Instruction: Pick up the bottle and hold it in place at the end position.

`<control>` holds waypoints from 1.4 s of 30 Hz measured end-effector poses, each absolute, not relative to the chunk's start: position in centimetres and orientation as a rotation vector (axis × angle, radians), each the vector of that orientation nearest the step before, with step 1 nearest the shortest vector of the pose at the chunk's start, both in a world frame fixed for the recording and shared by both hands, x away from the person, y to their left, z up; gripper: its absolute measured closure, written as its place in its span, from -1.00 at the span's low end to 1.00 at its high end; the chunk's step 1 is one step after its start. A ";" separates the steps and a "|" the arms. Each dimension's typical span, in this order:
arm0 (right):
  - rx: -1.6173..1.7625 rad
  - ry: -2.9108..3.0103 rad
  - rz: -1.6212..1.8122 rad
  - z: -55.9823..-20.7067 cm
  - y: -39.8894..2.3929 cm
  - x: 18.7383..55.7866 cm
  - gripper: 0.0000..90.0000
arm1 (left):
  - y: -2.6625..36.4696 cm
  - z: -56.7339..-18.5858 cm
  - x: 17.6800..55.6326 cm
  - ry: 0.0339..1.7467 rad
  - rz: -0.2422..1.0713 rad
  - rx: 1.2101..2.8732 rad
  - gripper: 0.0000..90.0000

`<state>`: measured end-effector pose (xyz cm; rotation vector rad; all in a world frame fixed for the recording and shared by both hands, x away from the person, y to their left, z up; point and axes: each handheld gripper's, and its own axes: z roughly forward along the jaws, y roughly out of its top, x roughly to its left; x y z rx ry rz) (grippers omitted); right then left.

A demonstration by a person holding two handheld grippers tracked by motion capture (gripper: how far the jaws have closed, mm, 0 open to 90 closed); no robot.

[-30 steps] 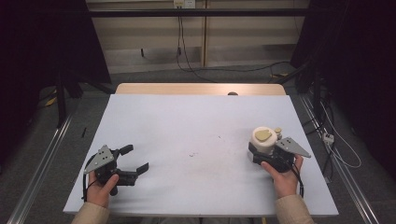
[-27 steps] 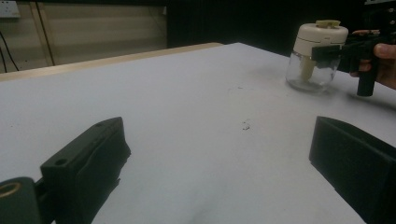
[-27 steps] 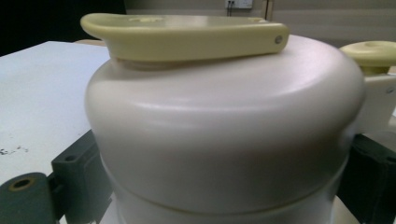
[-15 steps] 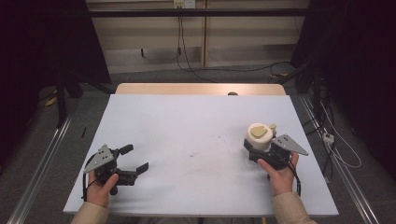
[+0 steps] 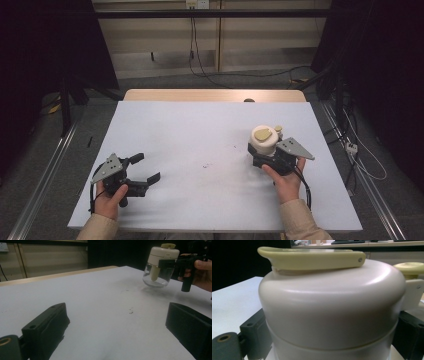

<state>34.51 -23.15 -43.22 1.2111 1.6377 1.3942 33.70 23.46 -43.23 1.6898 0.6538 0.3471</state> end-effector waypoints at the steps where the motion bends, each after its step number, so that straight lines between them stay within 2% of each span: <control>1: 1.212 1.641 1.405 -43.2 -22.9 34.6 -0.85 | 23.5 -43.2 33.7 0.652 0.348 1.689 -0.92; 42: 1.187 1.703 1.434 -43.1 -17.3 37.9 -0.85 | 23.9 -43.1 33.5 0.655 0.342 1.673 -0.92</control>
